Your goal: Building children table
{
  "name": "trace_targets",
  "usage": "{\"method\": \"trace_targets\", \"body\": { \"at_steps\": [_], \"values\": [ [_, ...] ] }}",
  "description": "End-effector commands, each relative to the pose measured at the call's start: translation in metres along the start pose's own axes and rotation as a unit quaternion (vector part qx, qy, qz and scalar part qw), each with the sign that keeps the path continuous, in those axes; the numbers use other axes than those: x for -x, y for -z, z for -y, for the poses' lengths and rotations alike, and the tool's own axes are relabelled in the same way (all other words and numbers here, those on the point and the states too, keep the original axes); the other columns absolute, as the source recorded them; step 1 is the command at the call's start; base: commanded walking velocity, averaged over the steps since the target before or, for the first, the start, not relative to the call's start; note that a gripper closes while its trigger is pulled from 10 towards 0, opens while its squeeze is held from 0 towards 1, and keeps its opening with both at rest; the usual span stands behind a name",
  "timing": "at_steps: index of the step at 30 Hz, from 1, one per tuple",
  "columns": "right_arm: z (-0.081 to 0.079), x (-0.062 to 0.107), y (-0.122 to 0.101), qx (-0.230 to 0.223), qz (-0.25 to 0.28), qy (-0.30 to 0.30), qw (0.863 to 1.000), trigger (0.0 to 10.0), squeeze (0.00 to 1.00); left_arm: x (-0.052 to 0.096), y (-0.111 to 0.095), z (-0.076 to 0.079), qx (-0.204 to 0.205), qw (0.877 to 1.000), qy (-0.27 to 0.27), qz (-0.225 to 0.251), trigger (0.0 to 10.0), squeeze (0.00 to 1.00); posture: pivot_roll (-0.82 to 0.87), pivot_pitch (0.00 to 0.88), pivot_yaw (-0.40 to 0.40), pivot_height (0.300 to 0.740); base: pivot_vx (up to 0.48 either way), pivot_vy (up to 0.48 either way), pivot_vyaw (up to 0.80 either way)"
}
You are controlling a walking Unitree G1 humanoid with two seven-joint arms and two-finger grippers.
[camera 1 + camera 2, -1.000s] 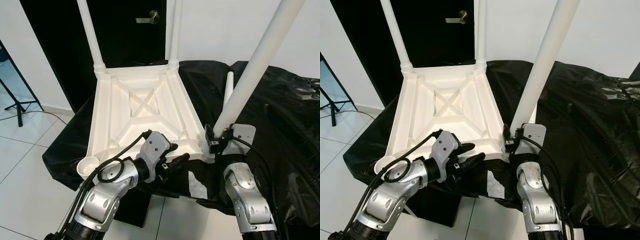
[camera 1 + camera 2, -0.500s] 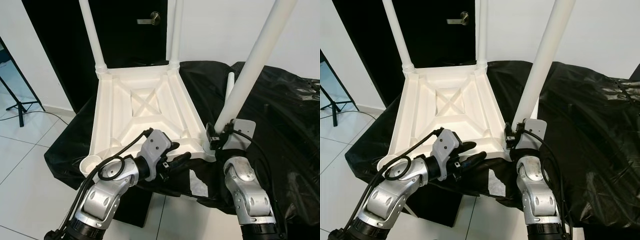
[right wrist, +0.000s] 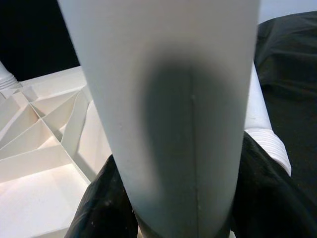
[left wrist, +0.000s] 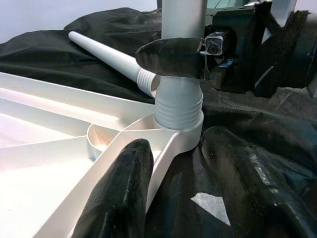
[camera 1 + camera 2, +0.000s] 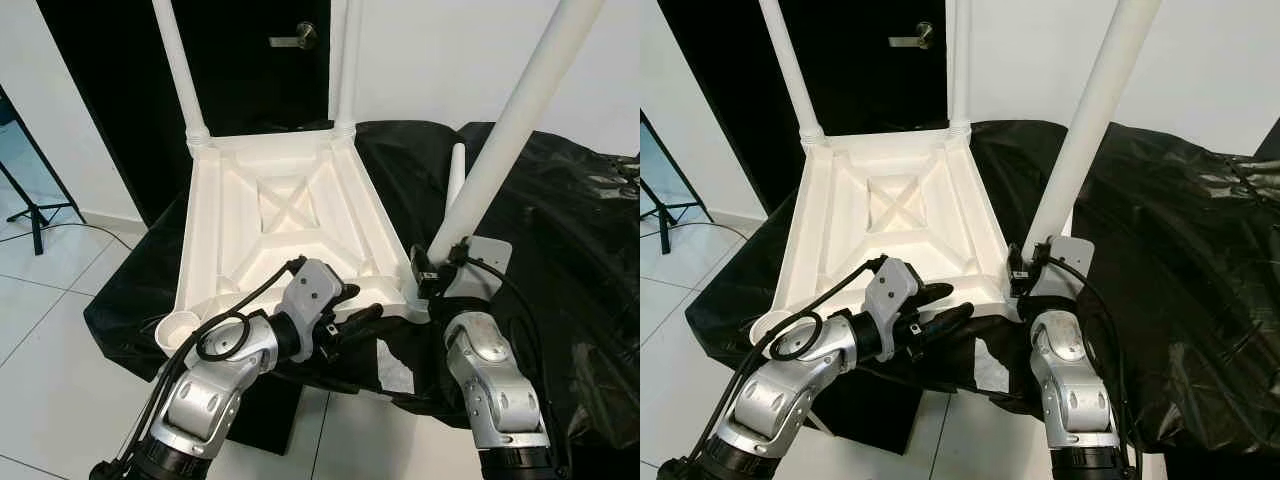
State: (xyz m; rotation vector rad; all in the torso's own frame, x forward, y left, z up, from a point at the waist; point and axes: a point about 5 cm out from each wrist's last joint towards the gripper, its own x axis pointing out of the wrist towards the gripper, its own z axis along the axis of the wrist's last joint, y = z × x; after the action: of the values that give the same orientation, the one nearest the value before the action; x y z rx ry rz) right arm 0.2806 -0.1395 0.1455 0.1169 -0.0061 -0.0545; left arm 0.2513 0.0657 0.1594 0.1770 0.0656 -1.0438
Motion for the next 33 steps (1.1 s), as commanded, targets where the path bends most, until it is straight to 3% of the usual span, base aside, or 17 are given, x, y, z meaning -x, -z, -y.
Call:
{"method": "trace_targets", "body": {
  "at_steps": [1, 9, 10, 11, 12, 17, 18, 19, 20, 26, 33],
  "values": [
    [0.004, 0.001, 0.018, -0.002, -0.048, 0.007, 0.999, 10.0, 0.0, 0.001, 0.0, -0.001, 0.0, 1.0, -0.01, 0.002, 10.0, 0.0, 0.02, 0.0, -0.011, 0.74, 0.0, 0.0, 0.0],
    [-0.001, 0.005, 0.016, 0.052, -0.026, -0.024, 0.998, 10.0, 0.0, 0.001, 0.0, 0.0, 0.001, 1.0, -0.009, 0.003, 10.0, 0.0, 0.02, 0.0, -0.015, 0.74, 0.0, 0.0, 0.0],
    [0.0, 0.006, 0.015, 0.051, -0.023, -0.028, 0.998, 10.0, 0.75, 0.001, 0.0, 0.001, 0.001, 1.0, -0.009, 0.003, 10.0, 0.0, 0.02, 0.0, -0.017, 0.74, 0.0, 0.0, 0.0],
    [0.0, 0.006, 0.015, 0.051, -0.021, -0.03, 0.998, 10.0, 0.75, 0.001, 0.0, 0.001, 0.001, 1.0, -0.008, 0.003, 10.0, 0.0, 0.02, 0.0, -0.017, 0.74, 0.0, 0.0, 0.0],
    [0.001, 0.006, 0.014, 0.056, -0.017, -0.032, 0.998, 10.0, 1.0, 0.0, 0.0, 0.001, 0.001, 1.0, -0.008, 0.003, 10.0, 0.0, 0.02, 0.0, -0.019, 0.74, 0.0, 0.0, 0.0],
    [0.004, 0.007, 0.011, 0.061, 0.001, -0.052, 0.997, 10.0, 1.0, 0.0, 0.0, 0.002, 0.001, 1.0, -0.006, 0.004, 10.0, 0.0, 0.02, 0.0, -0.017, 0.74, 0.0, 0.0, 0.0],
    [0.006, 0.006, 0.009, 0.064, 0.009, -0.061, 0.996, 10.0, 0.47, 0.0, 0.0, 0.002, 0.001, 1.0, -0.006, 0.004, 10.0, 0.0, 0.02, 0.0, -0.017, 0.74, 0.0, 0.0, 0.0],
    [0.007, 0.006, 0.008, 0.066, 0.014, -0.066, 0.996, 10.0, 0.47, 0.0, 0.0, 0.002, 0.001, 1.0, -0.005, 0.004, 10.0, 0.0, 0.02, 0.0, -0.017, 0.74, 0.0, 0.0, 0.0],
    [0.011, 0.005, 0.004, 0.071, 0.025, -0.085, 0.994, 10.0, 0.0, 0.0, 0.0, 0.002, 0.001, 1.0, -0.004, 0.003, 10.0, 0.0, 0.01, 0.0, -0.016, 0.74, 0.0, 0.0, 0.0],
    [0.015, 0.004, -0.001, 0.067, 0.033, -0.129, 0.989, 10.0, 0.0, -0.001, 0.0, 0.002, 0.0, 1.0, -0.001, 0.003, 10.0, 0.0, 0.01, 0.0, -0.013, 0.74, 0.0, 0.0, 0.0],
    [0.027, -0.004, -0.012, 0.077, 0.037, -0.255, 0.963, 10.0, 0.0, -0.005, 0.001, 0.008, 0.001, 1.0, 0.009, 0.004, 10.0, 0.0, 0.0, 0.0, -0.007, 0.74, 0.0, 0.0, 0.0]
  ]
}}
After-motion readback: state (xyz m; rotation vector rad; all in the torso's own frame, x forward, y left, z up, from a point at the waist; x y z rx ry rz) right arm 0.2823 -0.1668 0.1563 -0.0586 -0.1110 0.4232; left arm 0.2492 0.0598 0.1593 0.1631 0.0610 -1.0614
